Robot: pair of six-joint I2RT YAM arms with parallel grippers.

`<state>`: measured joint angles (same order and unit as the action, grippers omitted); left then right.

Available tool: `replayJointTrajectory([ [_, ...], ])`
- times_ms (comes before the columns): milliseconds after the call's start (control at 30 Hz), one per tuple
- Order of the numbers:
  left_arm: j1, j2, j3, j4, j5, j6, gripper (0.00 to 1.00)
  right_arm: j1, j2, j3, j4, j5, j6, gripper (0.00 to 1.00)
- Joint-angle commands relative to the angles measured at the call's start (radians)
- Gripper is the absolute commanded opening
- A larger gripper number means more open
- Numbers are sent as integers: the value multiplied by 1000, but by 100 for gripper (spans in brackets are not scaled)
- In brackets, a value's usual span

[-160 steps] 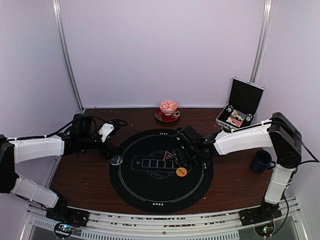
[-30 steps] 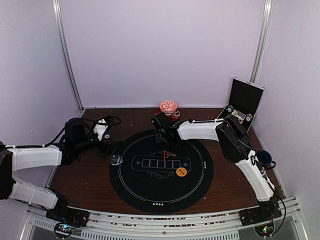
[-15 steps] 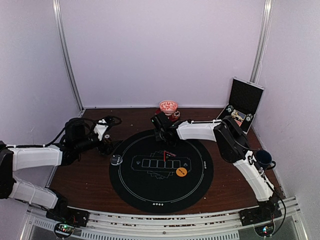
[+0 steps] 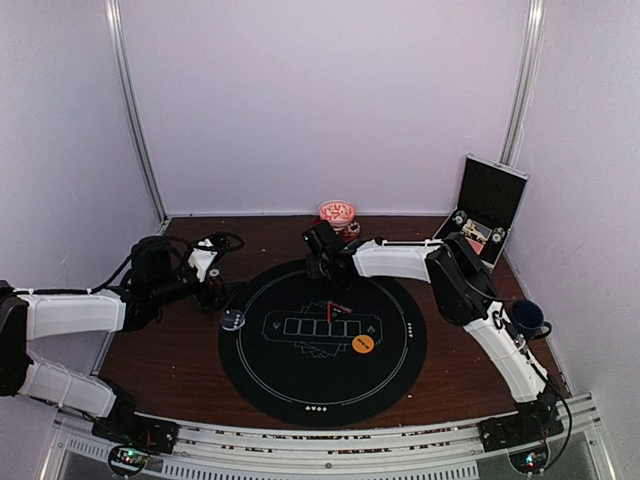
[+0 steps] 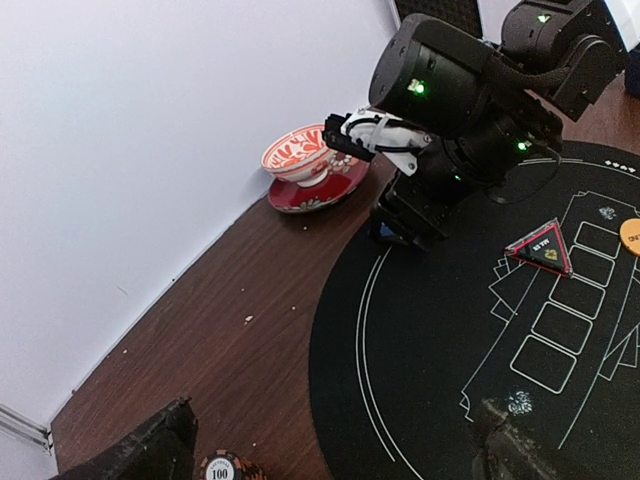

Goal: Distribute texas hold em gaming equipment
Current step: Move the small blind button to the poker table mat, then pick up the big blind button from the poker table mat.

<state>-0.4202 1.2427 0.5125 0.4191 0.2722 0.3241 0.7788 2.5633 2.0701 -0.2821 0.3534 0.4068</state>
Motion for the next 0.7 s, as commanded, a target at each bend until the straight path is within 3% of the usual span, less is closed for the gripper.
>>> replayJointTrajectory([
  [0, 3, 10, -10, 55, 0, 12, 98, -2, -36, 13, -48, -19, -3, 71],
  [167, 3, 5, -12, 53, -1, 13, 98, 10, -148, -30, -84, -22, -16, 83],
  [500, 4, -3, -12, 55, -3, 12, 98, 72, -551, -446, -106, -41, -9, 98],
  [667, 3, -8, -14, 54, -3, 12, 98, 129, -709, -681, -94, -44, 20, 100],
])
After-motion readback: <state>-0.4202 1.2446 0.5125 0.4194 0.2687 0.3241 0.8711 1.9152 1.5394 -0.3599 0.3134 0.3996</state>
